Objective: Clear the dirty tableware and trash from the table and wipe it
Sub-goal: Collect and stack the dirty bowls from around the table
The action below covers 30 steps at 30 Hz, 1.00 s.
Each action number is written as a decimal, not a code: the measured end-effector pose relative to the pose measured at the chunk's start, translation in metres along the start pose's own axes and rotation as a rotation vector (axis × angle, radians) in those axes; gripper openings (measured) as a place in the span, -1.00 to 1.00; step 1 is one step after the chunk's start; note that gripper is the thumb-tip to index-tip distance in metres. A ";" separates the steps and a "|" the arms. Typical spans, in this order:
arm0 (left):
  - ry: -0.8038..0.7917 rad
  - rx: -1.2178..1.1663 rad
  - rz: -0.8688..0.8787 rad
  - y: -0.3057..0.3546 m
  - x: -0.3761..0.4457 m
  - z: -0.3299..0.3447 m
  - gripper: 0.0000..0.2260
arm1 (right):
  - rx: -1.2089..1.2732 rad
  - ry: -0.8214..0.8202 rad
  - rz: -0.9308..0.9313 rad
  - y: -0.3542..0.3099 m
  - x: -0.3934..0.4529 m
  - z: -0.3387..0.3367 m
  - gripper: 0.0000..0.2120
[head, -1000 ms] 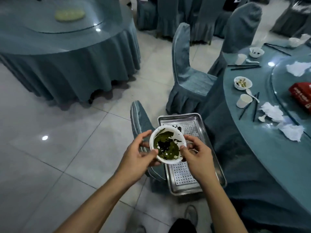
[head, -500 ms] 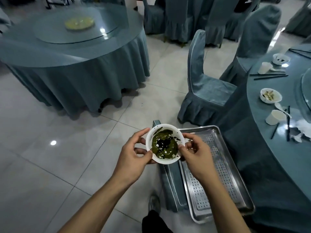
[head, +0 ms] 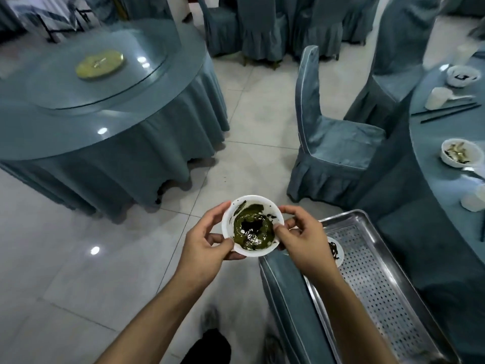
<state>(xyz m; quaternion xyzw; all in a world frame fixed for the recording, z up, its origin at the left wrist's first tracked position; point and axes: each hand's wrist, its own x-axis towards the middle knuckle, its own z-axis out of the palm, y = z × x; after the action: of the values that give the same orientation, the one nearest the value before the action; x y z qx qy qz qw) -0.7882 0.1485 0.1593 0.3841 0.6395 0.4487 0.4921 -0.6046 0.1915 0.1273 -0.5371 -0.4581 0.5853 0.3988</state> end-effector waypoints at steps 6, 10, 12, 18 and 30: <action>-0.126 0.002 0.050 0.013 0.091 -0.028 -0.40 | -0.064 0.151 -0.047 -0.010 0.062 0.032 -0.79; -0.216 -0.001 0.084 0.034 0.159 -0.056 -0.39 | -0.043 0.263 -0.108 -0.034 0.105 0.064 -0.84; -0.257 0.006 0.089 0.046 0.191 -0.068 -0.39 | -0.060 0.363 -0.122 -0.039 0.126 0.075 -0.81; -0.379 0.062 0.055 0.077 0.277 -0.067 -0.41 | -0.452 0.636 -0.028 -0.028 0.168 0.065 -0.74; -0.640 0.175 0.097 0.136 0.418 0.065 -0.43 | -1.092 0.928 0.006 -0.025 0.291 -0.038 -0.67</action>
<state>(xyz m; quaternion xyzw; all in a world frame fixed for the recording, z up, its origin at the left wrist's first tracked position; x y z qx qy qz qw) -0.8106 0.5919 0.1626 0.5760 0.4698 0.2717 0.6114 -0.5982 0.4810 0.0746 -0.8547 -0.4674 -0.0151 0.2252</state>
